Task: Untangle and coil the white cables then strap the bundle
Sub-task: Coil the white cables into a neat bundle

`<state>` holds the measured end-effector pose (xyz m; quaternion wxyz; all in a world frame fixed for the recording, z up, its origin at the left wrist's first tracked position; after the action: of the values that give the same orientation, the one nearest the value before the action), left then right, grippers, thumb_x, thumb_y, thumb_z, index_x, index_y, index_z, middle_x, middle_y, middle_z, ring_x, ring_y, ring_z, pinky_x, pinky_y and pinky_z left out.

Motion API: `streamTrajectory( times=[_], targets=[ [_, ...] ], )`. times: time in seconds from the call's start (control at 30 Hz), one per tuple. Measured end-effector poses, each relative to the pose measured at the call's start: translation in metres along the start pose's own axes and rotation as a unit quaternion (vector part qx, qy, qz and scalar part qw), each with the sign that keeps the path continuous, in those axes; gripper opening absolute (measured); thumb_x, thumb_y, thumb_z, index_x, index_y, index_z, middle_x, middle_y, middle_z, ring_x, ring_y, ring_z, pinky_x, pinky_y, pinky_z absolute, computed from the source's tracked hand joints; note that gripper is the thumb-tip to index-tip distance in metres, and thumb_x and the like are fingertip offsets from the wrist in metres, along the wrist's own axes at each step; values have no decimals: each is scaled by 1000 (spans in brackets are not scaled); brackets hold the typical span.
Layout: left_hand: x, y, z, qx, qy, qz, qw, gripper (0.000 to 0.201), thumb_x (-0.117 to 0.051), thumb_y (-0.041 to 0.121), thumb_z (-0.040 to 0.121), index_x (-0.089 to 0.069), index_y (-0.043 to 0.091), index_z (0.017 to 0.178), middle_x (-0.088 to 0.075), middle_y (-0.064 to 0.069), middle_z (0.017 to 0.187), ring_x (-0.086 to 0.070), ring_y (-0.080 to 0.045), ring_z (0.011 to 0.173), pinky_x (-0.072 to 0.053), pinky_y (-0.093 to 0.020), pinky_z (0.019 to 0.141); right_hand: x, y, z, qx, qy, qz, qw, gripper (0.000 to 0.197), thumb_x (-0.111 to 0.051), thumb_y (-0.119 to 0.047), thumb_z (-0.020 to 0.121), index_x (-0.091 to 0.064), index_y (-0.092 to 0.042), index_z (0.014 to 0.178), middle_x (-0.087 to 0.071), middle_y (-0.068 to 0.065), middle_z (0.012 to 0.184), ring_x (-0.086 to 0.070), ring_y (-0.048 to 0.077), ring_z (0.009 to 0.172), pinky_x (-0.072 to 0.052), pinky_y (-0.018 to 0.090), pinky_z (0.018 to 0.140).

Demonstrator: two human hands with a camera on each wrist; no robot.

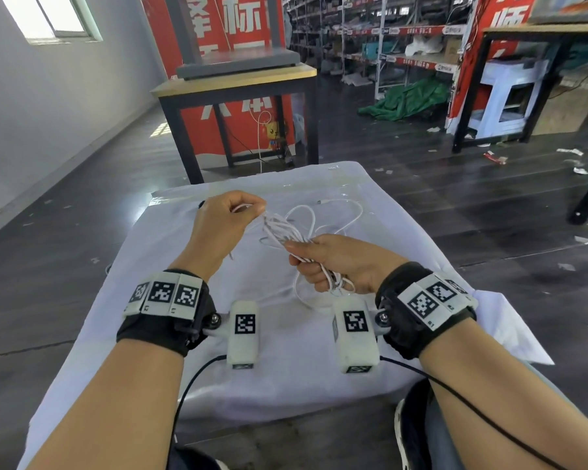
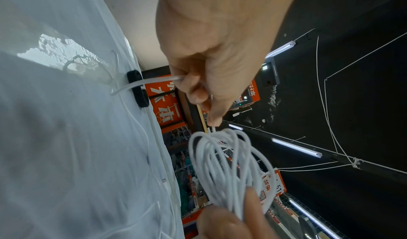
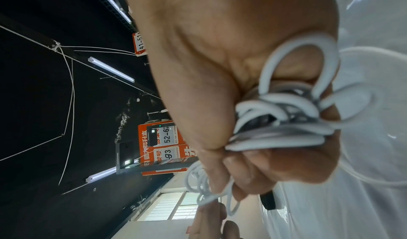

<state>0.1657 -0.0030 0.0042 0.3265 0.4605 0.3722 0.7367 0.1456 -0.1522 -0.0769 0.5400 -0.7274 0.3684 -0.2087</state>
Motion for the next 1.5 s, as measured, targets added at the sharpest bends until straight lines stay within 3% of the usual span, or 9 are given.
streamTrajectory(
  times=[0.23,0.47,0.63,0.77,0.87,1.07,1.23,1.4,1.5],
  targets=[
    [3,-4,2,-19,-5,73,997,19,-56,30,96,-72,19,96,-62,1,72,-47,-11,49,-41,-12,50,13,-16,2,58,24,211,975,33,-49,-35,97,-48,-13,74,-40,-4,48,-37,8,39,-39,18,39],
    [-14,2,-5,-48,-79,148,985,22,-51,32,98,-71,22,95,-64,2,71,-52,-10,47,-44,-17,57,44,-24,4,110,44,535,837,39,-48,-37,97,-47,-12,67,-47,-5,54,-46,7,40,-46,15,42],
    [-38,8,-15,-56,-170,206,962,22,-54,39,95,-72,27,93,-67,8,69,-56,-6,48,-51,-26,58,66,-7,3,114,133,565,806,38,-46,-37,99,-47,-11,70,-61,2,58,-52,10,40,-48,16,43],
    [-46,8,-21,-27,-219,193,956,16,-62,38,91,-73,27,89,-70,9,66,-66,-7,57,-59,-34,73,84,5,-6,109,250,526,806,34,-49,-35,99,-48,-11,74,-63,7,71,-56,11,42,-50,20,46],
    [-46,17,-24,-31,-228,166,959,12,-65,36,89,-74,28,90,-71,10,68,-67,-5,63,-58,-32,79,85,5,-11,107,282,496,814,30,-49,-33,99,-49,-7,84,-58,10,85,-60,18,67,-56,31,65],
    [-69,24,-50,-6,-356,170,919,19,-64,27,90,-72,32,107,-72,9,75,-62,-3,59,-50,-15,63,72,-5,-13,111,263,446,848,32,-41,-33,102,-43,-4,115,-52,19,118,-56,37,116,-46,47,98],
    [-71,30,-48,-29,-328,154,932,22,-62,28,92,-71,31,111,-71,8,73,-58,-7,53,-43,-11,56,92,6,-19,96,342,409,841,33,-47,-35,100,-48,-8,81,-53,8,82,-55,19,72,-51,33,70],
    [-73,40,-48,-47,-322,124,938,18,-67,27,89,-73,31,105,-72,8,74,-54,-6,52,-46,-11,64,67,0,-11,68,243,429,867,33,-39,-38,102,-46,-6,102,-61,19,85,-63,29,71,-57,42,60],
    [-81,36,-56,-40,-352,144,924,19,-68,28,88,-74,34,104,-72,8,75,-57,-6,55,-41,-8,58,57,-7,-8,72,190,467,860,43,-34,-40,102,-51,0,103,-67,17,69,-67,26,61,-58,34,52]
  ],
)
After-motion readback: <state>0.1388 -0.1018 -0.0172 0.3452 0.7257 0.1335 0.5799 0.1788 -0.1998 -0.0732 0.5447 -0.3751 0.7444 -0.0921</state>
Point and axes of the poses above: each hand's wrist, its own z-axis towards the middle knuckle, its own x-axis out of the back of the hand, y = z × x, the point moved 10 cm from there along z, towards the middle knuckle
